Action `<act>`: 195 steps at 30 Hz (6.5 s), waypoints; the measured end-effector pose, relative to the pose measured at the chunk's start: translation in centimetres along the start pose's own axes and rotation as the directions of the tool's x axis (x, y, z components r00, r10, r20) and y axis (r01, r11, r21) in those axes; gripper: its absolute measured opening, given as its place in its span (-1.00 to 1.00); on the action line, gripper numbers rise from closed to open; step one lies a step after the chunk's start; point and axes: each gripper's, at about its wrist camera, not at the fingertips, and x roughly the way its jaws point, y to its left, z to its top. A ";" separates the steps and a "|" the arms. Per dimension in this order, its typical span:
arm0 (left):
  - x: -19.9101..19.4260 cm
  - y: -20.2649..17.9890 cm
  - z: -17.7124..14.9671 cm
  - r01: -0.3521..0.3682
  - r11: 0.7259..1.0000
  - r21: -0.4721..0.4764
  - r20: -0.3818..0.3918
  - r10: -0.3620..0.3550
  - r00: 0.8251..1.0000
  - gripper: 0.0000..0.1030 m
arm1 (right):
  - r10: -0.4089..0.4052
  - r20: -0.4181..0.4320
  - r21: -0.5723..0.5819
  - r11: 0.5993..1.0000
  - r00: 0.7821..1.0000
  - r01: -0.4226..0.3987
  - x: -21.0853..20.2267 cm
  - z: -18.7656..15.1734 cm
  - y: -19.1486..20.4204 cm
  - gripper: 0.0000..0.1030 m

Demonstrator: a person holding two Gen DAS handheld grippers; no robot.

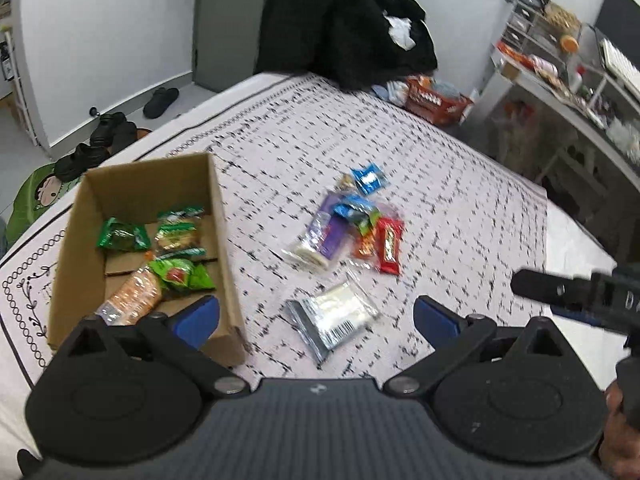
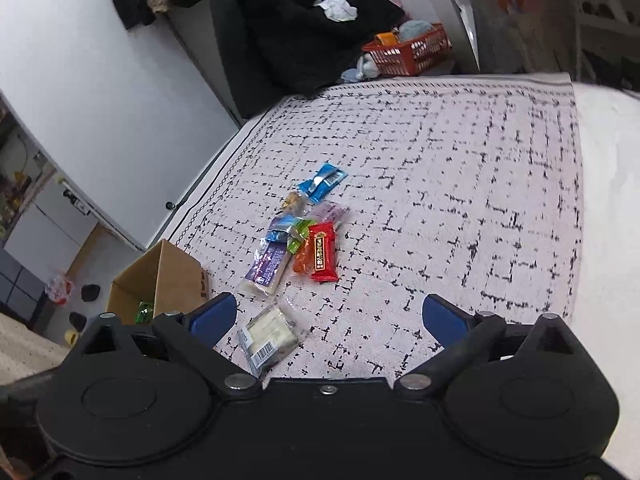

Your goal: Organize snacks

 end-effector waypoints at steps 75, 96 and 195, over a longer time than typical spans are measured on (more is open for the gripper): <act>18.1 -2.9 0.6 -0.176 0.981 0.078 -0.062 0.181 0.982 0.78 | 0.165 -0.146 0.060 0.986 0.975 -0.158 17.7 3.5 -2.7 0.28; 16.1 -2.0 0.6 -0.083 0.996 -0.033 -0.047 0.082 0.996 0.14 | 0.112 -0.137 0.002 0.994 0.984 -0.113 17.0 3.2 -2.1 -0.58; -1.0 15.4 2.0 0.075 0.836 -0.544 0.112 -0.016 0.994 0.27 | 0.049 -0.022 -0.248 0.967 0.999 -0.053 7.0 -0.6 17.5 0.23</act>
